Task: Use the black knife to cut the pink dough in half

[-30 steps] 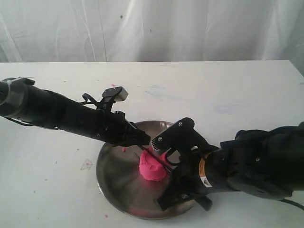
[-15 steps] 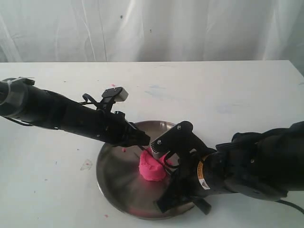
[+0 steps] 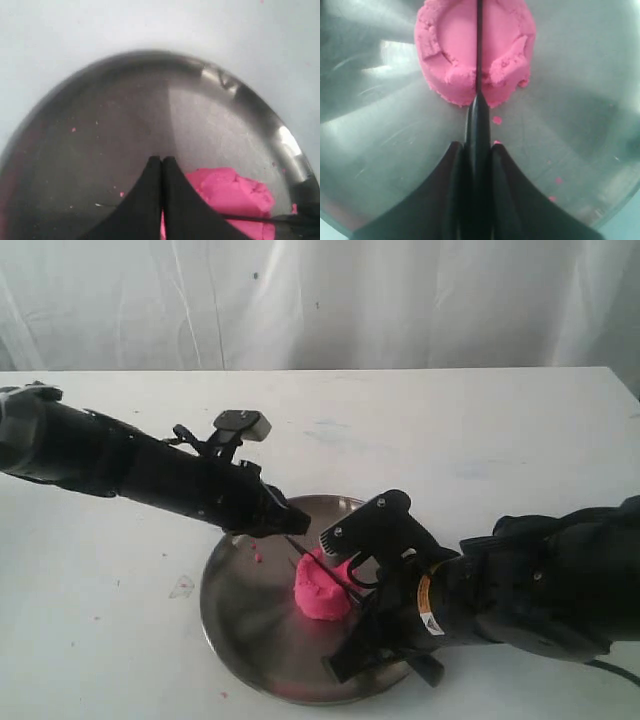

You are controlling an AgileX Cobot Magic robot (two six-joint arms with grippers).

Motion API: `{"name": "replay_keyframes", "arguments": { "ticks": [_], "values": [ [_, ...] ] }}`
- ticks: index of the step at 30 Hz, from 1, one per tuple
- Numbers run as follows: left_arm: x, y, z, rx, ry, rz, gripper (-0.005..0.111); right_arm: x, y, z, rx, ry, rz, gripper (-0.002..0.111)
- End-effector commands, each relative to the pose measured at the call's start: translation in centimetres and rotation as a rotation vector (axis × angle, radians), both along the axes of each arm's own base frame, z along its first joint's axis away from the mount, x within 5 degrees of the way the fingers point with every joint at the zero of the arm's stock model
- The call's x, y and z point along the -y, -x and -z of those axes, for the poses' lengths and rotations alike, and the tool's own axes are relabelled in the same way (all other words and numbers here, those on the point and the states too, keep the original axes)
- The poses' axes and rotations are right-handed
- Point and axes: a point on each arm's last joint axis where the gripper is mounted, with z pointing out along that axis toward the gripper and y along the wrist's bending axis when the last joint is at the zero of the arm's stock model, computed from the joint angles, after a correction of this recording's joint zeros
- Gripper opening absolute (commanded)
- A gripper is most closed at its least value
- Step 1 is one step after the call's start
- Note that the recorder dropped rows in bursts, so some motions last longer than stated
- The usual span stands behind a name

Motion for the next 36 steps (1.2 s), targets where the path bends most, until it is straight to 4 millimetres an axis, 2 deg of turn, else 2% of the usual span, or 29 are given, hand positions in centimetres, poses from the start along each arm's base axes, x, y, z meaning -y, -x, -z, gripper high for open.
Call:
{"name": "replay_keyframes", "arguments": {
  "ticks": [1, 6, 11, 15, 25, 36],
  "values": [
    [-0.3, 0.5, -3.3, 0.074, -0.024, 0.008, 0.0, 0.2, 0.0, -0.2, -0.002, -0.006, 0.019, 0.0],
    [-0.5, 1.1, -2.6, 0.003, -0.08, 0.047, 0.0, 0.2, 0.0, -0.2, 0.0, -0.013, 0.016, 0.0],
    [0.6, 1.4, -1.1, -0.032, -0.091, 0.081, 0.0, 0.1, 0.0, -0.3, 0.004, -0.022, 0.013, 0.0],
    [0.6, 1.2, -1.4, -0.019, -0.092, 0.074, 0.0, 0.1, 0.0, -0.3, 0.004, -0.022, 0.013, 0.0],
    [0.4, 0.7, -0.2, -0.02, -0.126, 0.039, 0.0, 0.1, 0.0, -0.3, 0.004, -0.022, 0.013, 0.0],
    [0.4, 0.5, -0.3, -0.011, -0.122, 0.015, 0.0, 0.1, 0.0, -0.3, 0.004, -0.022, 0.013, 0.0]
  ]
}}
